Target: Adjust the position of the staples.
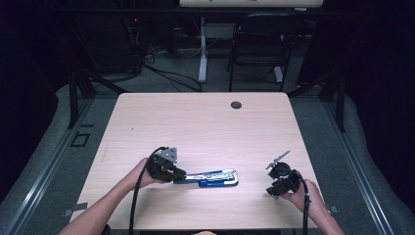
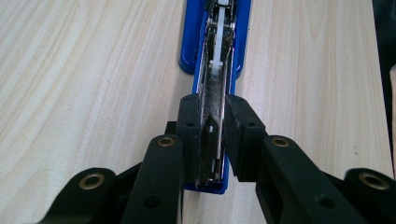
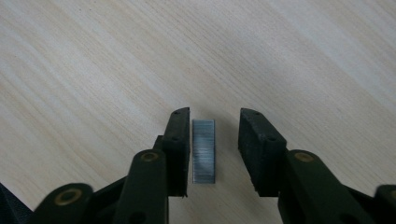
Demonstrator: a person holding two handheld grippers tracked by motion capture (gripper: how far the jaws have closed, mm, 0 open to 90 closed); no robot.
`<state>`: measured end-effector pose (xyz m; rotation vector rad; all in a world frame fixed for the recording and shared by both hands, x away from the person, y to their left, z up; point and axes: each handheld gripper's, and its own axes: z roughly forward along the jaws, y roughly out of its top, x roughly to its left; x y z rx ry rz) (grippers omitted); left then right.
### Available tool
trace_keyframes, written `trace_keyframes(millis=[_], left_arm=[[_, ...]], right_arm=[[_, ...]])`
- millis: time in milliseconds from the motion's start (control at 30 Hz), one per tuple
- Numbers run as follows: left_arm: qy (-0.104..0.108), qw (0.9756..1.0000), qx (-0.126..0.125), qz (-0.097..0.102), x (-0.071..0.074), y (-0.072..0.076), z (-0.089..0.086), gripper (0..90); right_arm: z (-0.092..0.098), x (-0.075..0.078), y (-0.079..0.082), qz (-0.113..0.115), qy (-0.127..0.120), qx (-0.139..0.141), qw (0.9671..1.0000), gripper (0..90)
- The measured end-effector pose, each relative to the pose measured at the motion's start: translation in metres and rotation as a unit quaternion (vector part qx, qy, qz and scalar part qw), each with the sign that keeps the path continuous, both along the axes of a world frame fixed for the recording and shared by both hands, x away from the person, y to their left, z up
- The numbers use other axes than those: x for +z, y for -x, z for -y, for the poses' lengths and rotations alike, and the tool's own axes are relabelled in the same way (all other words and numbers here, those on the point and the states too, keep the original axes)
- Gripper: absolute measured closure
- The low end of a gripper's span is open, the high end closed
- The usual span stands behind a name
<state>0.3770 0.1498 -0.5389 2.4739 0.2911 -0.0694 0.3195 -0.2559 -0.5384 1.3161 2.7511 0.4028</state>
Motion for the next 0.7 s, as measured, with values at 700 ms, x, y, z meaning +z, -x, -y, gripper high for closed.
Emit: trace_keyframes(millis=[700], left_arm=[[0.010,0.9999,-0.004,-0.007,-0.0012,-0.0004,0.0003,76.8]], right_arm=[[0.0009,-0.0018,-0.0040,-0.008,-0.006,-0.014,0.9998,78.5]])
